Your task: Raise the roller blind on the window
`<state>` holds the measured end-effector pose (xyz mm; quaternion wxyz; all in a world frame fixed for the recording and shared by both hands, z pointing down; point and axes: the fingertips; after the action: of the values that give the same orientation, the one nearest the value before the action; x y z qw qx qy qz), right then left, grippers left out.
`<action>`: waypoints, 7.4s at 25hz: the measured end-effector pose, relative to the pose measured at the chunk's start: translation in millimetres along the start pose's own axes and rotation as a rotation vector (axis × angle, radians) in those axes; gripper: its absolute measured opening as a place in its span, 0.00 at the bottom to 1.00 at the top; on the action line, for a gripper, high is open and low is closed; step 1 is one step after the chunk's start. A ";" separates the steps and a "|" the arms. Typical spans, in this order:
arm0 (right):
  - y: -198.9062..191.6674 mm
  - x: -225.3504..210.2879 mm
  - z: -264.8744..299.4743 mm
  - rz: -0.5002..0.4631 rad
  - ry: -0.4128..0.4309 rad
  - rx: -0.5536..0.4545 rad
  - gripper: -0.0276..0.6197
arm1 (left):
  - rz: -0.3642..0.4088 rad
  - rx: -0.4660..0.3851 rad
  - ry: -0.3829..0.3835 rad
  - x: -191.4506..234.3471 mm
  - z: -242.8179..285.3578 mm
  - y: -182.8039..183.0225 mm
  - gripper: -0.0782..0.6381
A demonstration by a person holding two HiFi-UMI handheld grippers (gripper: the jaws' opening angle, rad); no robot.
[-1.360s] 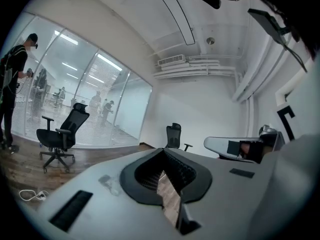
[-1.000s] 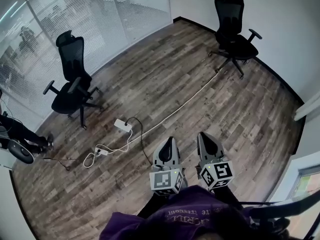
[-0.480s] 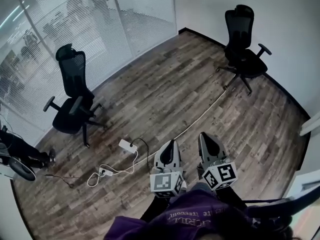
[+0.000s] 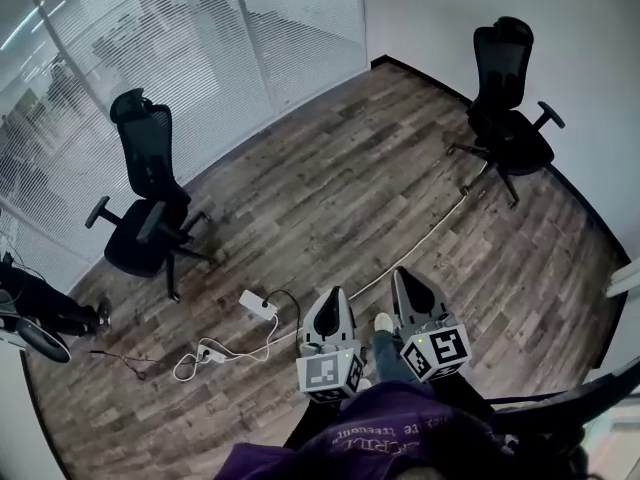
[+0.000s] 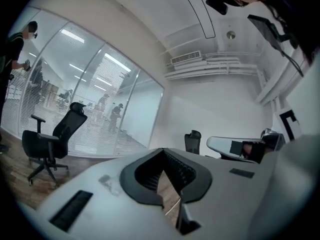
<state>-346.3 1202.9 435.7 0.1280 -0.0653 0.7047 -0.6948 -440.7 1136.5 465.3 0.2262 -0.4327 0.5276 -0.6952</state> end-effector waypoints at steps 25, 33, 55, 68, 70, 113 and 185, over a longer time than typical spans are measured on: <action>20.8 -170.4 265.3 0.001 0.148 -0.018 0.04 | 0.032 -0.064 0.117 30.7 293.9 44.8 0.11; 24.7 -188.9 401.2 -0.036 0.141 -0.021 0.04 | 0.037 -0.081 0.106 94.7 410.4 78.5 0.11; 25.9 -249.7 667.8 -0.047 0.119 0.001 0.04 | 0.007 -0.058 0.151 224.5 644.3 142.7 0.11; 56.5 -338.2 824.4 -0.060 0.273 0.011 0.04 | -0.005 -0.135 0.281 237.6 796.6 178.4 0.11; 57.2 -342.0 842.6 -0.065 0.303 0.010 0.04 | -0.013 -0.141 0.316 245.4 806.8 179.8 0.11; 23.5 -186.3 1252.4 -0.024 0.443 0.018 0.04 | -0.035 -0.203 0.524 604.3 972.8 309.9 0.11; 39.1 -108.1 1608.9 -0.166 0.287 -0.056 0.04 | -0.033 -0.273 0.622 900.9 1102.9 462.2 0.11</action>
<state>197.1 -315.5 403.7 -0.0338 -0.0269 0.7272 -0.6851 -51.2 -308.9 438.5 -0.0170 -0.2345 0.6525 -0.7204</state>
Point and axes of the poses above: the fingertips, and each gripper's own axes: z forward along the fingers, x to its left, y out of its top, and after that the axes turned 6 degrees about -z, right-handed
